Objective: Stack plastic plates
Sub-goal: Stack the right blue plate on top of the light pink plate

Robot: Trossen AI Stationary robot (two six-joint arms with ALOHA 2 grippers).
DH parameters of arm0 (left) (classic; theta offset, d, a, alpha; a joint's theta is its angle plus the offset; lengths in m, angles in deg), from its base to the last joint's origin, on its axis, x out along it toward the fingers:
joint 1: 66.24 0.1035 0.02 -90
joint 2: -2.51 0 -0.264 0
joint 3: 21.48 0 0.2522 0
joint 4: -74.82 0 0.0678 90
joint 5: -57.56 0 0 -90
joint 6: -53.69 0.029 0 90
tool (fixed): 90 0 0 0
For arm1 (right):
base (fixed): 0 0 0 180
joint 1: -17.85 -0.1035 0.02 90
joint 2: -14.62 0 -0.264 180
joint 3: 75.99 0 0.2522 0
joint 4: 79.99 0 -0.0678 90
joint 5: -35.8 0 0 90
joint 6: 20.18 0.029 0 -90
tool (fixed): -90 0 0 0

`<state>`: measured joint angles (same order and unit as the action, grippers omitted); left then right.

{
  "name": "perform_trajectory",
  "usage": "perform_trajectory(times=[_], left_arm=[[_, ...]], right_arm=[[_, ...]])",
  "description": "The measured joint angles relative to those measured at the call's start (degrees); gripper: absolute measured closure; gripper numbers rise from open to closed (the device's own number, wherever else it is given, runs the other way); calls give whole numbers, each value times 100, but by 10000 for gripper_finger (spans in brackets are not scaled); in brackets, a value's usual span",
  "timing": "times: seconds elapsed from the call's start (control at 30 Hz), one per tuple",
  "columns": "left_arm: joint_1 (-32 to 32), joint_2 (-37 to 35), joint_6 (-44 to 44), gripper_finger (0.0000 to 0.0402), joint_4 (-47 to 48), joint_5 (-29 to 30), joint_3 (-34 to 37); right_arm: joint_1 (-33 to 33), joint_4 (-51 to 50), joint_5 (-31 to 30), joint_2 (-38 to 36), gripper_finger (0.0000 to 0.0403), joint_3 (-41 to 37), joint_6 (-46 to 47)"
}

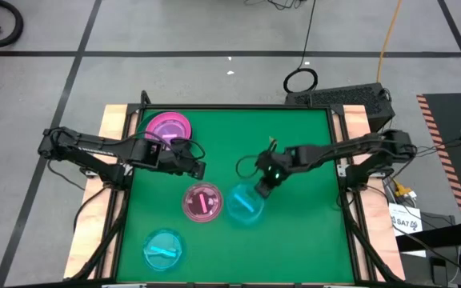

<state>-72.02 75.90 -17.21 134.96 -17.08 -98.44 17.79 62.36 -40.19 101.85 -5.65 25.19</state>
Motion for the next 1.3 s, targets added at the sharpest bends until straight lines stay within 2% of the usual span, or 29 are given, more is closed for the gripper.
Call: perform_trajectory(times=[0.1,0.23,0.37,0.5,0.63,1.0,1.3], left_arm=[[0,0,-128,241,-62,-9,0],[15,60,-147,179,-489,31,-2],[102,63,-365,142,-902,388,-2],[173,63,-106,136,-1592,579,-2],[365,78,-716,135,-1673,565,-2],[859,700,-595,135,-1988,-599,0],[876,1442,-25,135,-3056,-608,-4]], right_arm=[[307,-306,-207,-360,402,0,-23],[694,-540,-364,-738,402,0,-72],[1074,-665,-370,-954,402,0,-75],[1338,-703,-333,-1087,402,0,-60],[1518,-815,-324,-1177,402,0,-19],[1774,-766,-172,-1182,403,0,-62],[1941,-723,-170,-1182,403,0,-171]])
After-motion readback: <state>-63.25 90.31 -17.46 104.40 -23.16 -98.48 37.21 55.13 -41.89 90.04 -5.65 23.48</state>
